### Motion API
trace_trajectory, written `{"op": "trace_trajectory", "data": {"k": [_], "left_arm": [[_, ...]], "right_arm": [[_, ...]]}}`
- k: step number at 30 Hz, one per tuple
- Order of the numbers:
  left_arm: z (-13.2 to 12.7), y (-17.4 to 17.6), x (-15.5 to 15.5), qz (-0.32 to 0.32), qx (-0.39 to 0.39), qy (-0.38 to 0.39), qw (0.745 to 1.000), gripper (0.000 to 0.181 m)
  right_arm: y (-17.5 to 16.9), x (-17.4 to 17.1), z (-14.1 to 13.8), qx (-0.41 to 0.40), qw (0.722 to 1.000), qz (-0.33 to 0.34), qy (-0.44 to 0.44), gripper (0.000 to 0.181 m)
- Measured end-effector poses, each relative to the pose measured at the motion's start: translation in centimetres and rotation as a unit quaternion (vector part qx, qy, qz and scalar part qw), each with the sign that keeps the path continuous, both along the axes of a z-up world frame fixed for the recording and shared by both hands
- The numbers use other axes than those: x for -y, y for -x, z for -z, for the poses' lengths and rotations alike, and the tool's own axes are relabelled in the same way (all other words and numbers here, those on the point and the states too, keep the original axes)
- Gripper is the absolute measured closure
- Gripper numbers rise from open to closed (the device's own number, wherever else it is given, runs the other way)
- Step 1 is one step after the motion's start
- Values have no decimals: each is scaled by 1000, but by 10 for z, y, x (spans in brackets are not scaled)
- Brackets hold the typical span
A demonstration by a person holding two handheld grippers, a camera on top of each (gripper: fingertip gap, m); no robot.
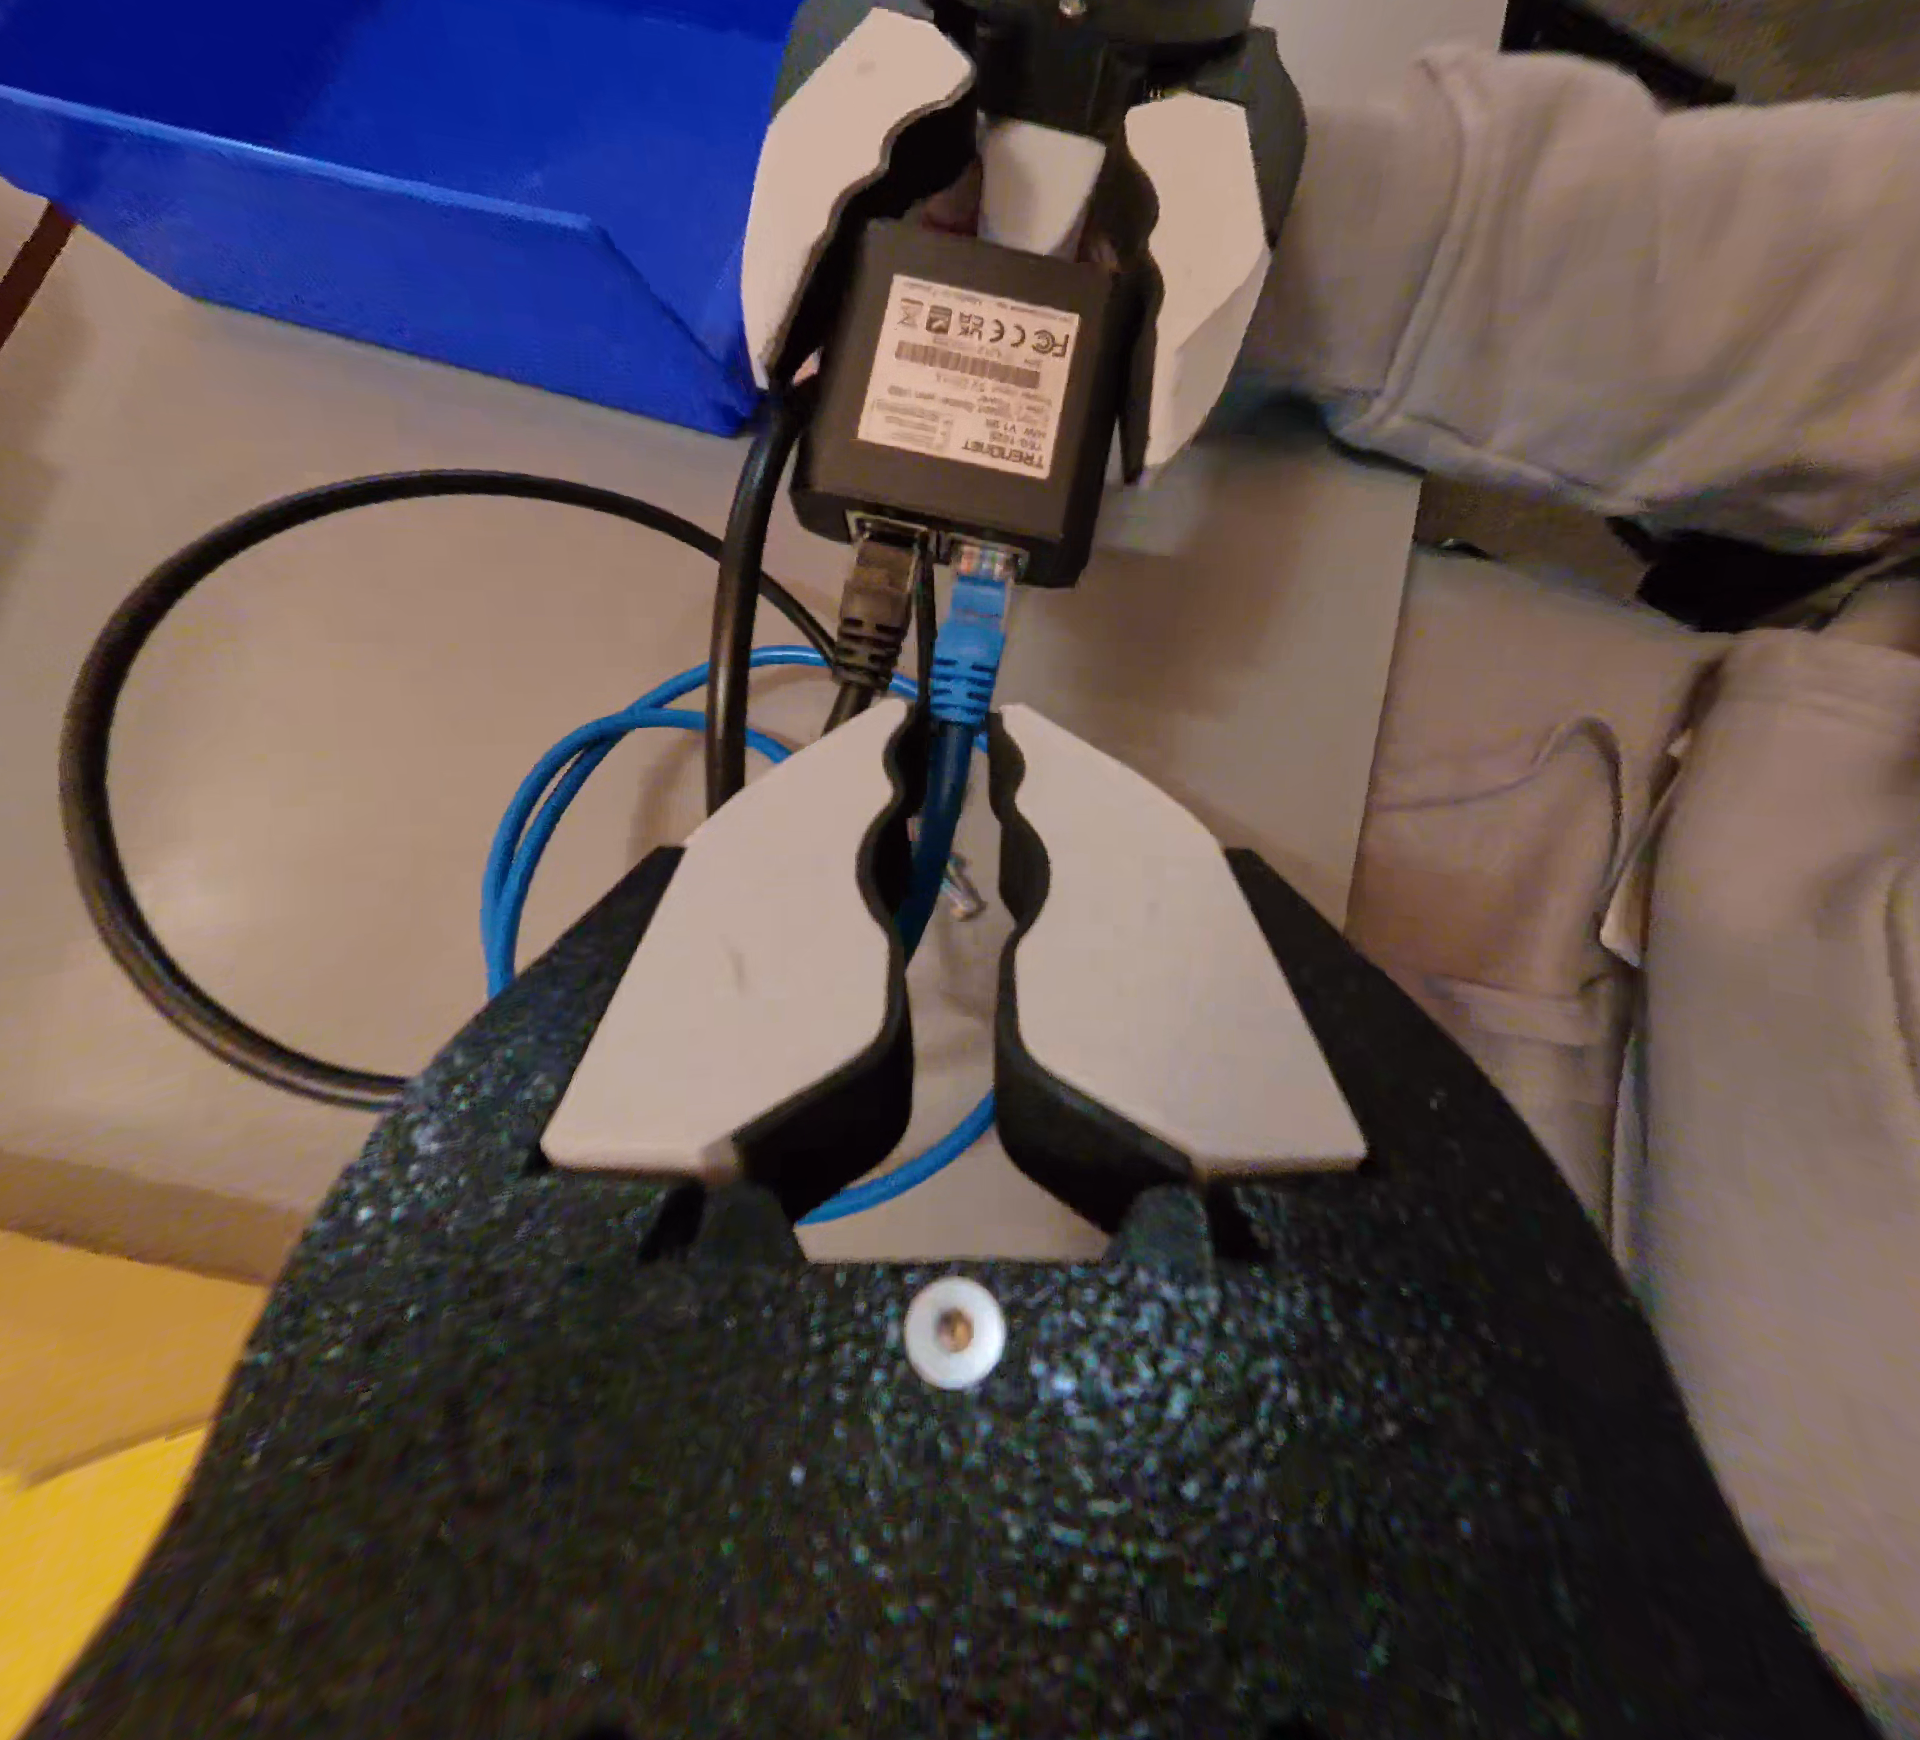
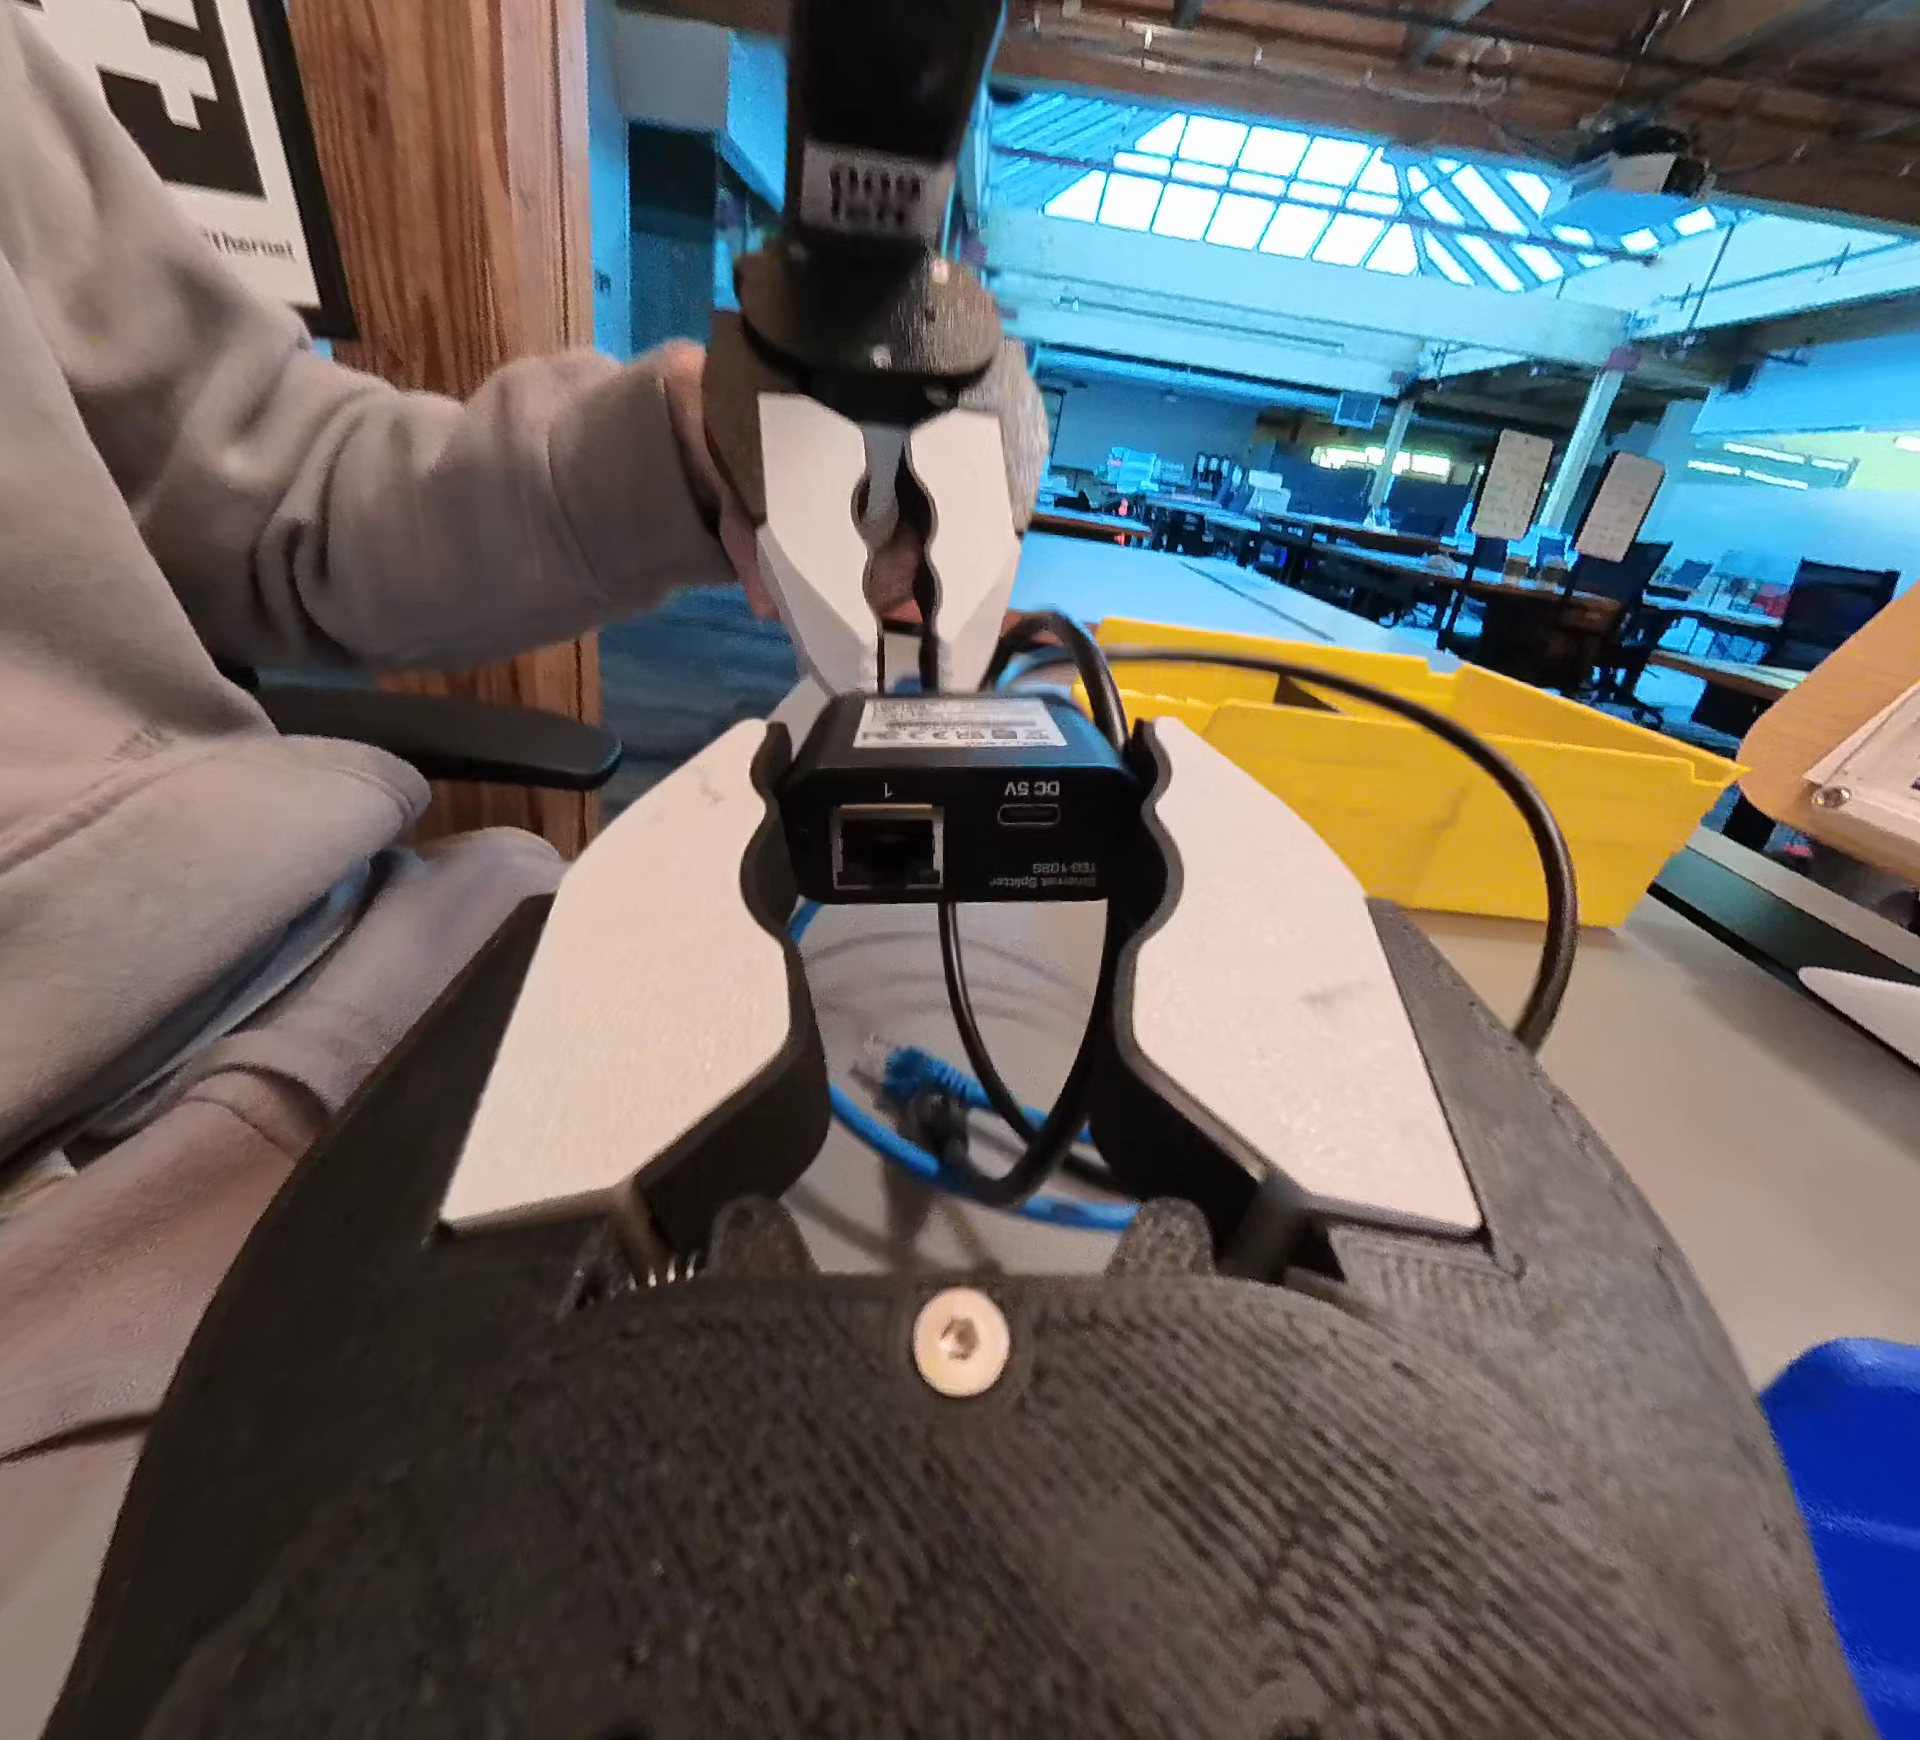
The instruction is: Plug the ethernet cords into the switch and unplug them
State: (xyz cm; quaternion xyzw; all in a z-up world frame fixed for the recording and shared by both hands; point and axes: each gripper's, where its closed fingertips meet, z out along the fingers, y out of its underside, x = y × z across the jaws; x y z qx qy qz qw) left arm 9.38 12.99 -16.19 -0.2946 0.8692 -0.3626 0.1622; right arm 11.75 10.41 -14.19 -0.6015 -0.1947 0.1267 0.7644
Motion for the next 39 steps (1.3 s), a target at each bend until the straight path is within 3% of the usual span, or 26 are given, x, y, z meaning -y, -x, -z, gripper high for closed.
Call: {"op": "trace_trajectory", "data": {"k": [6,11,14,16,18,21,24,25,28,30,34,37,39], "left_arm": [[14,-2,1,8,12,57,998,181],[26,-9,-8,-45,51,35,997,144],[11,-8,-1,-126,76,153,977,138],[-3,-1,-4,-206,94,270,936,145],[0,8,-9,-273,73,389,877,149],[18,13,13,-245,-67,593,764,142],[5,0,13,-176,-125,753,622,139],[5,-7,12,-168,-128,765,608,139],[0,-18,17,-161,-138,760,615,141],[4,-22,13,-192,-114,723,654,152],[7,-25,3,-246,-114,662,699,156],[-2,-26,0,-257,-112,655,702,157],[-3,-25,-1,-270,-97,635,717,157]], "right_arm": [[4,-8,9,13,1000,3,25,119],[-1,-8,15,18,999,15,38,119],[-4,-7,12,13,999,24,30,119],[-8,-6,9,8,999,32,22,119],[-10,-5,6,7,999,41,13,119],[-9,-6,-2,3,999,40,-3,119],[1,-14,0,10,999,30,1,119],[4,-17,1,13,1000,27,3,119],[12,-26,7,18,999,24,19,119],[10,-31,8,25,999,37,21,119],[4,-40,28,82,990,82,78,120],[3,-43,23,81,990,97,68,120],[3,-45,25,88,987,107,82,119]]}}
